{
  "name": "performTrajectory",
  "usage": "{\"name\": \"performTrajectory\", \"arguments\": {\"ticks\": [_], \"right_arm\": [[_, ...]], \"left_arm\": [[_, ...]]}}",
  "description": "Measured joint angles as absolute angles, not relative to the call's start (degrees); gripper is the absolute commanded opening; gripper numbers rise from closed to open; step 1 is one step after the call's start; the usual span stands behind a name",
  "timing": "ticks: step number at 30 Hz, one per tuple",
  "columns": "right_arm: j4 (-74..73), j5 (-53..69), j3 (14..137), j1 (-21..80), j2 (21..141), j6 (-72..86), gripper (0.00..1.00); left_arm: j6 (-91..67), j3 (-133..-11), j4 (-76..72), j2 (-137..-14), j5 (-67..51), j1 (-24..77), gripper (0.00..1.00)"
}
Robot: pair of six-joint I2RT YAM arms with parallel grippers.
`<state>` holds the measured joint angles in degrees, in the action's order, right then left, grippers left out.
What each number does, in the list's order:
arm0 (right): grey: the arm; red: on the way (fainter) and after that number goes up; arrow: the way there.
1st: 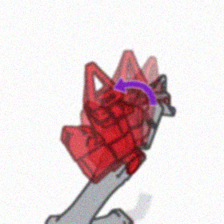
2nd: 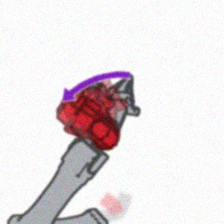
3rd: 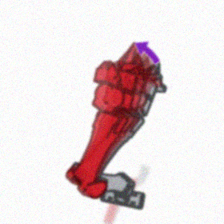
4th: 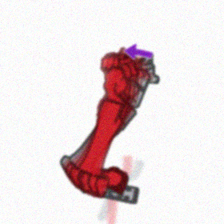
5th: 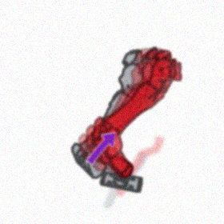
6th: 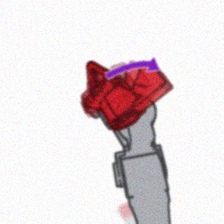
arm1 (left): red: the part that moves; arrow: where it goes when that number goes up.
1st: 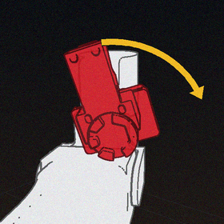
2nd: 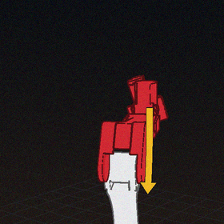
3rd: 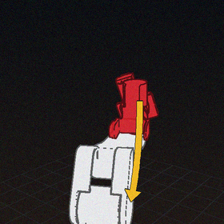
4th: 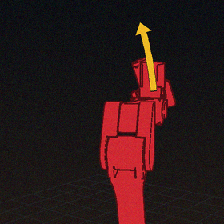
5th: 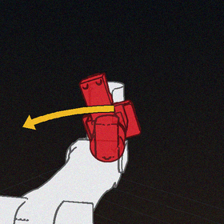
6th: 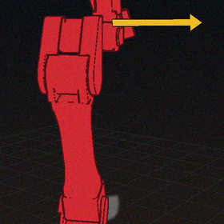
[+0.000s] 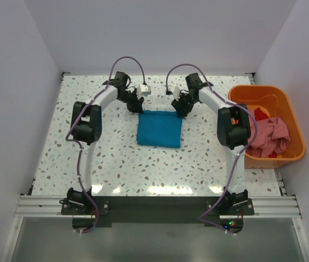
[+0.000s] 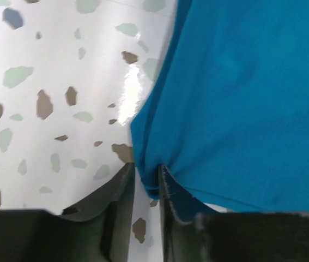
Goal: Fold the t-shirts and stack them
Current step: Fold the tshirt
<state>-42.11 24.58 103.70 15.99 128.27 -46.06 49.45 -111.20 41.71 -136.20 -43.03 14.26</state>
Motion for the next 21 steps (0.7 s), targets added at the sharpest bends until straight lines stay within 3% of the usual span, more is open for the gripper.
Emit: {"name": "performTrajectory", "arguments": {"ticks": [2,4,8,12,16,21], "right_arm": [[-40.5,23.1,104.0,16.0,128.1,-40.5,0.57],[-39.0,22.0,104.1,16.0,127.3,-35.7,0.60],[-37.4,21.3,104.0,16.0,122.4,-25.0,0.64],[-35.5,26.6,100.8,16.1,112.8,-14.0,0.60],[-34.7,34.9,93.1,18.2,104.2,-5.0,0.54],[-33.6,42.7,81.1,24.0,103.0,2.6,0.53]], "left_arm": [[44.7,-110.8,39.4,-135.9,-43.0,13.1,0.42],[39.0,-109.8,36.7,-134.7,-43.2,11.6,0.55],[28.4,-102.3,30.7,-126.0,-44.4,7.5,0.60],[19.4,-89.6,25.5,-111.5,-48.3,6.6,0.62],[8.5,-78.1,19.0,-100.8,-55.2,11.6,0.62],[-5.3,-63.7,11.3,-99.1,-61.5,18.7,0.62]]}}
